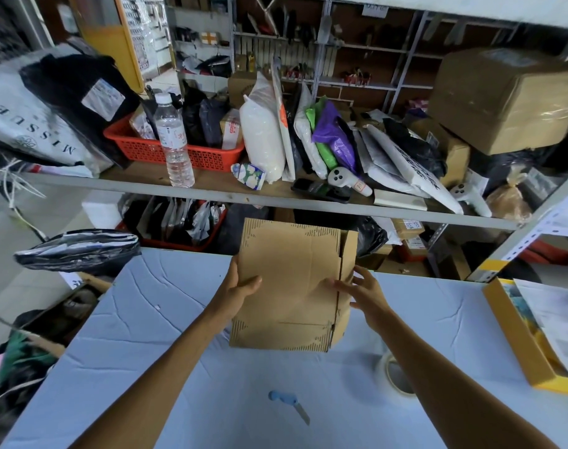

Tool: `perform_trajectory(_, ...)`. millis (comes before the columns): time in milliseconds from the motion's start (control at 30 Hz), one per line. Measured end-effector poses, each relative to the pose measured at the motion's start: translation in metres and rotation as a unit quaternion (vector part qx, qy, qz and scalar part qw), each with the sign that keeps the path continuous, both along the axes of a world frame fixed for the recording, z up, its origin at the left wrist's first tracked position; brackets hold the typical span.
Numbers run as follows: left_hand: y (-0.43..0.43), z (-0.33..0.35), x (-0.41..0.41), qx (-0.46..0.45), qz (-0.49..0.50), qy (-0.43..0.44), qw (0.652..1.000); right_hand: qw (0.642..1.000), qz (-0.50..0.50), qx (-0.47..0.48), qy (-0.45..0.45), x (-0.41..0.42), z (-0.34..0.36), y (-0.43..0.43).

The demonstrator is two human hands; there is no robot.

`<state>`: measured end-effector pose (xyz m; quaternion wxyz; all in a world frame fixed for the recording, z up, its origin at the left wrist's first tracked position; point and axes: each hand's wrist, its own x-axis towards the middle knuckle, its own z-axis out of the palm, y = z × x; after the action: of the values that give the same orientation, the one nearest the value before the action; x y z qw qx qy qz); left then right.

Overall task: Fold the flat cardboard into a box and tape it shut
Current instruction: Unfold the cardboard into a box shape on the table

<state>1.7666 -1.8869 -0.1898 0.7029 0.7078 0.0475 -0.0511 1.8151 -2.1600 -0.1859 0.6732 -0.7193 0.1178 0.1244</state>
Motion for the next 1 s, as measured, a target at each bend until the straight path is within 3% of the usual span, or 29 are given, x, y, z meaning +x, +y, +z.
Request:
perform_trajectory(100,0.0,-0.005,0.002,-0.03,-0.011,0.016,0.999,0.999,0.033,0.018,0.002,0.0,0.002,-0.002)
perform_trajectory(333,0.004,-0.016,0.001,0.043,0.018,0.001,0.999,0.989,0.112,0.084,-0.05,0.002,0.001,-0.002)
perform_trajectory(433,0.004,-0.016,-0.002,0.057,0.011,-0.004,0.998,0.988,0.129,0.046,-0.077,0.002,-0.006,-0.002)
perform_trajectory(667,-0.005,-0.018,-0.009,0.063,-0.017,-0.019,0.998,0.986,0.057,-0.096,-0.121,-0.005,-0.015,0.008)
perform_trajectory(1000,-0.001,-0.036,-0.012,0.038,-0.027,-0.01,0.999,0.979,0.053,-0.149,-0.128,-0.011,-0.021,0.011)
